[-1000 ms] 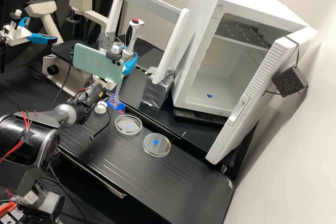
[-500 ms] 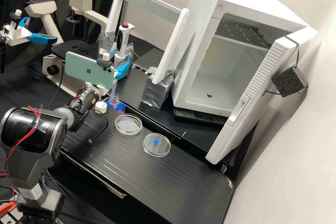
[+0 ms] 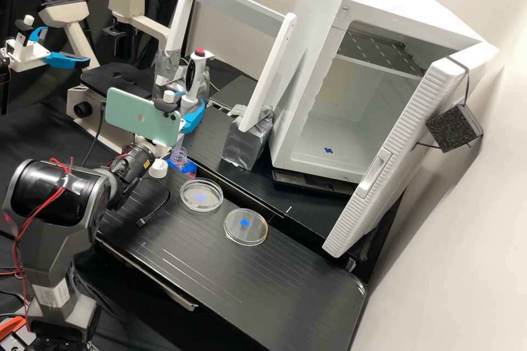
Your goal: Use the pipette
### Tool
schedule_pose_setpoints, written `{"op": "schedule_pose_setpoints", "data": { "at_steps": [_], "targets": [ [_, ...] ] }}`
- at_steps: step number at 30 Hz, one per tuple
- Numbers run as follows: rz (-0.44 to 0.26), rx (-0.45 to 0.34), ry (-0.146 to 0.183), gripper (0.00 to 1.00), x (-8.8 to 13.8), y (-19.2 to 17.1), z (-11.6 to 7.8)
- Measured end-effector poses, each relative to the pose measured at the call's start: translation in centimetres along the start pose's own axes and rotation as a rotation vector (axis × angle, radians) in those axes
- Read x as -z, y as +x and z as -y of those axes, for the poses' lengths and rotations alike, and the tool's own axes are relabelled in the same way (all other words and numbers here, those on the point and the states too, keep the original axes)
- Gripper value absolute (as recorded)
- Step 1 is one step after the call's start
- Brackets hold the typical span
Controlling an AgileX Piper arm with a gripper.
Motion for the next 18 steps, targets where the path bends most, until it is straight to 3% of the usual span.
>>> {"op": "schedule_pose_setpoints", "data": {
  "at_steps": [18],
  "targets": [
    [0.050,-0.017,-0.012,0.00,-1.5,-0.1,-0.5]
  ]
}}
